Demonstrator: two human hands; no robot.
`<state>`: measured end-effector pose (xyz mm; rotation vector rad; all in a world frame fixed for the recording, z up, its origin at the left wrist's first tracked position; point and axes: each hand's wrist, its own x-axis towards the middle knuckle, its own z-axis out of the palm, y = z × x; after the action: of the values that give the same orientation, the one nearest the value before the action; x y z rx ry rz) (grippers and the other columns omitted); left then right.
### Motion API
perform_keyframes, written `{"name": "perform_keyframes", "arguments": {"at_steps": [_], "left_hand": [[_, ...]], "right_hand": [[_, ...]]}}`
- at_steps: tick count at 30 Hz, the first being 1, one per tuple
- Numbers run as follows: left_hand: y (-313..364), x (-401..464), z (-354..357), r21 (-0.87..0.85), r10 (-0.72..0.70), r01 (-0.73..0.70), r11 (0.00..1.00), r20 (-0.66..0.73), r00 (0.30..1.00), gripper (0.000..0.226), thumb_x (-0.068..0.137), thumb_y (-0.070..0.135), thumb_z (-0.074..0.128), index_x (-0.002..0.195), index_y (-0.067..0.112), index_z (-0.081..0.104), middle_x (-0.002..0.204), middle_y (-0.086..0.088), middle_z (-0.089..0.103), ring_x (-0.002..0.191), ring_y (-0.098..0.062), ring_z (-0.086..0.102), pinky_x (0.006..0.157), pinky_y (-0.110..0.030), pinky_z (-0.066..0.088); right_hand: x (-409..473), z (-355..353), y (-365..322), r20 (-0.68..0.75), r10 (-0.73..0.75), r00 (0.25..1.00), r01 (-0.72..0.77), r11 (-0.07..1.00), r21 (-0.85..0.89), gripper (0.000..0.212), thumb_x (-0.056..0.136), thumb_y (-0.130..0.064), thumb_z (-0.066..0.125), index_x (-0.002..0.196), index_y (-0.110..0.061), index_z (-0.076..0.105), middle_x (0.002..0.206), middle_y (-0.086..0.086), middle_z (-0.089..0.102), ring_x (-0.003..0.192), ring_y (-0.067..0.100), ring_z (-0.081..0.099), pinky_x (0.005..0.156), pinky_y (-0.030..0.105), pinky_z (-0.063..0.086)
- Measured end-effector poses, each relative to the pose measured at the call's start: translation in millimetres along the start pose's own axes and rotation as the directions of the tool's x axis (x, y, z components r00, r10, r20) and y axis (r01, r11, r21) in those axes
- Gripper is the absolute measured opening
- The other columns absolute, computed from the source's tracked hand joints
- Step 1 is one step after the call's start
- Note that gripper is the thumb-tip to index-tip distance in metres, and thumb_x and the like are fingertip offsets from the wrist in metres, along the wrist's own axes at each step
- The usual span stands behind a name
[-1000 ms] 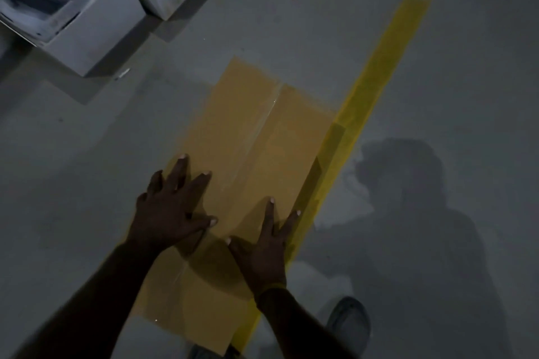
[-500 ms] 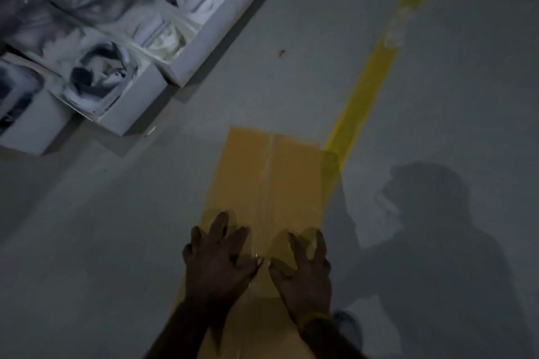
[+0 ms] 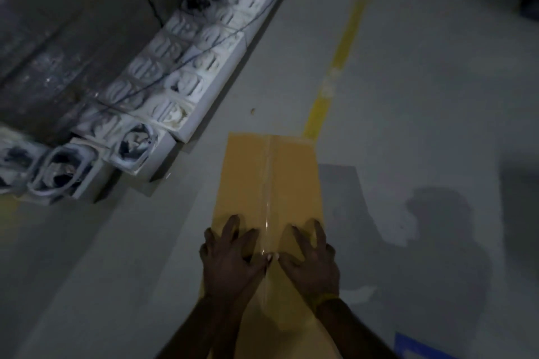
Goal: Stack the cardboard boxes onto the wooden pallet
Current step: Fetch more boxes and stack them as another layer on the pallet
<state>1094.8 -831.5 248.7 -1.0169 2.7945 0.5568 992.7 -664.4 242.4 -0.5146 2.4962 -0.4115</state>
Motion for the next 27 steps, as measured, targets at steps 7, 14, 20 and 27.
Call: {"name": "perform_keyframes", "arguments": {"at_steps": [7, 14, 20, 27], "left_hand": [[51.4, -85.3, -62.4, -0.014, 0.133, -0.133, 0.991, 0.082, 0.988, 0.083, 0.065, 0.092, 0.034, 0.135, 0.051, 0.052, 0.160, 0.011, 0.026, 0.142, -0.047, 0.019, 0.108, -0.061, 0.028], [121.0, -174.0, -77.0, -0.059, 0.321, -0.318, 0.946, 0.044, 0.946, 0.086, 0.063, 0.096, 0.033, 0.133, 0.052, 0.055, 0.158, 0.009, 0.032, 0.139, -0.048, 0.027, 0.104, -0.059, 0.033], [209.8, -253.3, -69.7, -0.022, 0.475, -0.477, 0.879, 0.122, 0.871, 0.090, 0.059, 0.098, 0.026, 0.136, 0.056, 0.048, 0.159, 0.015, 0.023, 0.140, -0.043, 0.023, 0.105, -0.051, 0.032], [332.3, -373.8, -27.6, -0.052, 0.642, -0.645, 0.763, 0.178, 0.745, 0.080, 0.068, 0.093, 0.042, 0.138, 0.054, 0.047, 0.159, 0.012, 0.021, 0.135, -0.039, 0.024, 0.106, -0.053, 0.030]], "right_hand": [[-123.8, -71.5, 8.3, -0.134, 0.076, 0.988, -0.072, 0.997, 0.032, 0.077, 0.083, -0.075, 0.051, 0.151, -0.054, 0.022, 0.165, -0.009, -0.007, 0.140, 0.037, 0.027, 0.099, 0.048, 0.048], [-242.6, -112.6, 61.3, -0.284, 0.223, 0.933, -0.215, 0.975, 0.058, 0.079, 0.080, -0.078, 0.054, 0.150, -0.051, 0.028, 0.165, -0.007, -0.001, 0.138, 0.036, 0.031, 0.098, 0.049, 0.048], [-346.2, -136.9, 141.2, -0.389, 0.390, 0.835, -0.356, 0.921, 0.159, 0.077, 0.080, -0.076, 0.057, 0.148, -0.051, 0.030, 0.165, -0.007, 0.003, 0.137, 0.037, 0.032, 0.098, 0.050, 0.047], [-471.1, -155.8, 273.9, -0.432, 0.520, 0.737, -0.448, 0.854, 0.264, 0.079, 0.078, -0.080, 0.055, 0.147, -0.052, 0.030, 0.163, -0.010, 0.001, 0.137, 0.037, 0.032, 0.097, 0.049, 0.046]]}}
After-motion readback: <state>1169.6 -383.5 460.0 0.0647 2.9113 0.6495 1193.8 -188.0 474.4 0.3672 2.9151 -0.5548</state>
